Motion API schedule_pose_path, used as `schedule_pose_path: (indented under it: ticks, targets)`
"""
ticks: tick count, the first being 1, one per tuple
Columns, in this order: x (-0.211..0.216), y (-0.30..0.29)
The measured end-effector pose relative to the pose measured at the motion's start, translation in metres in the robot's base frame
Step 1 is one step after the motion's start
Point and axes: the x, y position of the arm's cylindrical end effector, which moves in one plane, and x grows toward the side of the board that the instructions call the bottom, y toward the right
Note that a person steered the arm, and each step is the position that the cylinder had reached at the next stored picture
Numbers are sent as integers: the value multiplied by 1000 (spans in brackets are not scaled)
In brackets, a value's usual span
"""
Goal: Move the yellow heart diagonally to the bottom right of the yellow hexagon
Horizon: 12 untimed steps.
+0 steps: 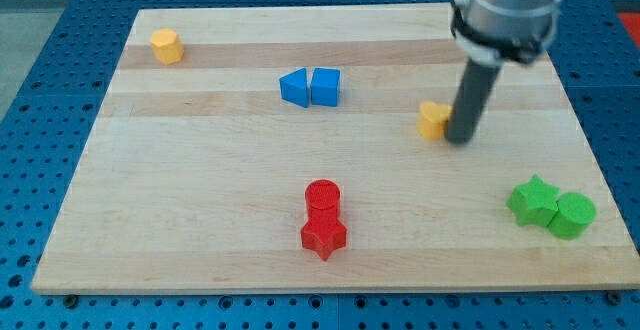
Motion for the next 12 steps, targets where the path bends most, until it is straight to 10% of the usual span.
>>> schedule_pose_path:
  ticks: [1,5,8,11,12]
  targets:
    - [-83,-1]
    - [26,52]
    - [21,-39]
    - [-95,-79]
    - [-62,-71]
